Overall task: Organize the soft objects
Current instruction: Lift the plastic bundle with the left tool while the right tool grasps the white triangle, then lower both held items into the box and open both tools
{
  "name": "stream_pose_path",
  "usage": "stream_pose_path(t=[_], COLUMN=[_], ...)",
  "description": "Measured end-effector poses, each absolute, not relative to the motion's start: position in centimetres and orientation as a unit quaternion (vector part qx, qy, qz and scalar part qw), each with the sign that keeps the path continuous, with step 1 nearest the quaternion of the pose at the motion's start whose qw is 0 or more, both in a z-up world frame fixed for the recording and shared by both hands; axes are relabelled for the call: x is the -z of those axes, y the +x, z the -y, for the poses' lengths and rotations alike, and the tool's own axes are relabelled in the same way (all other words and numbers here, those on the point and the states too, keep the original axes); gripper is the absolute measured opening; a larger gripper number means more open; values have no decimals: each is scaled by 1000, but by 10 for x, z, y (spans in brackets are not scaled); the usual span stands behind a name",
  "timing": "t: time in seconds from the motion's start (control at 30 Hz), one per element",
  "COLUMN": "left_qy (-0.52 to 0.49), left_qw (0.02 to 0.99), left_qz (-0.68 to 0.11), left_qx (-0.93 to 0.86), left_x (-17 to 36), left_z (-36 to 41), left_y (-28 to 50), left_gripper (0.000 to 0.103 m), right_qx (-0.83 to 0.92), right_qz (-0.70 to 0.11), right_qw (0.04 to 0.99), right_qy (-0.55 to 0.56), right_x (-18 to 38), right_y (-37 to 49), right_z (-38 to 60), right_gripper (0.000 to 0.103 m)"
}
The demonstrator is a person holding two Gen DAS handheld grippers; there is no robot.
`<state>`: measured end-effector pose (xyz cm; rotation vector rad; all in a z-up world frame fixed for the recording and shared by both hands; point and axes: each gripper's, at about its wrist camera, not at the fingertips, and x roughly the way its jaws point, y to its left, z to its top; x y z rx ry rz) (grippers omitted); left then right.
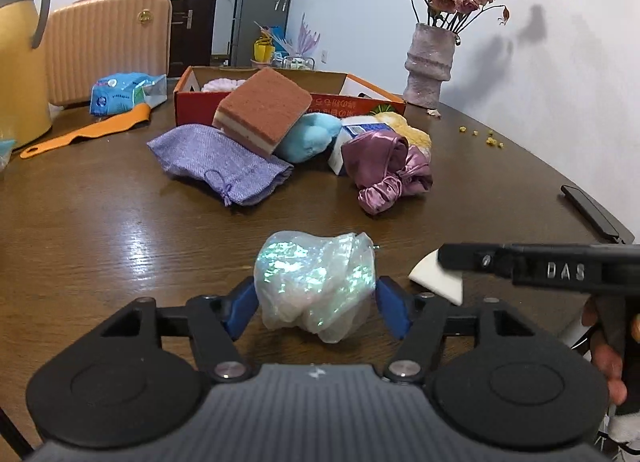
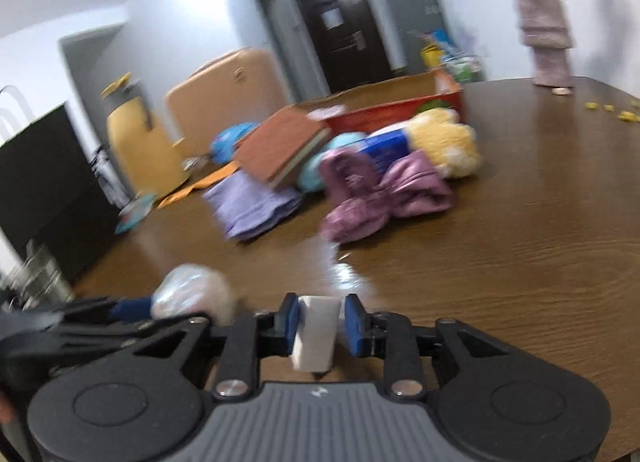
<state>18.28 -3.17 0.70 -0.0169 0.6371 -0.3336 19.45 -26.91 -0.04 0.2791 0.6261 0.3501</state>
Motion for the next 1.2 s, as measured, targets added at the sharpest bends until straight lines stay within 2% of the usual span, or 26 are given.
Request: stream_pose_path(t=[0.13,0.23,0.37,0.47,0.53,0.57,0.6,0.8,1.03,1.2], left_qy=[-10,-16,-16,-16,-19,-19,-18,-17,-53,-44], left_qw=[939,938,937,937,937,936,936,933,940,952], left_qz=[-307,-307,-310,-310,-308,-308,-308,-308,-250,-209], left_qx=[158,159,160,161,164,167,169,185,226,219], left_x=[-10,-9,-7,-8,-9,-9,-9,-14,-77,-145], left_z=[28,28,31,30,29,29,29,30,20,26], left_y=[184,187,188,188,188,188,188,191,223,297], left_gripper=[70,70,69,62,52,51,50,42,40,40], right_qx=[-163,-171,-156,-153,-151,-151,-150,-154,-191,-216], right_qz=[-282,-284,-295,-298,-298,-299,-300,-298,-240,-196], right_qw=[939,939,941,940,941,941,941,941,950,956], right_qy=[108,89,57,58,51,49,46,50,62,41], right_x=[-5,-2,4,7,9,9,10,7,-43,-107], right_y=[186,182,183,186,186,187,187,190,201,257], right_z=[270,264,252,248,245,244,243,250,268,286], right_gripper=[28,38,39,39,38,36,30,24,24,24])
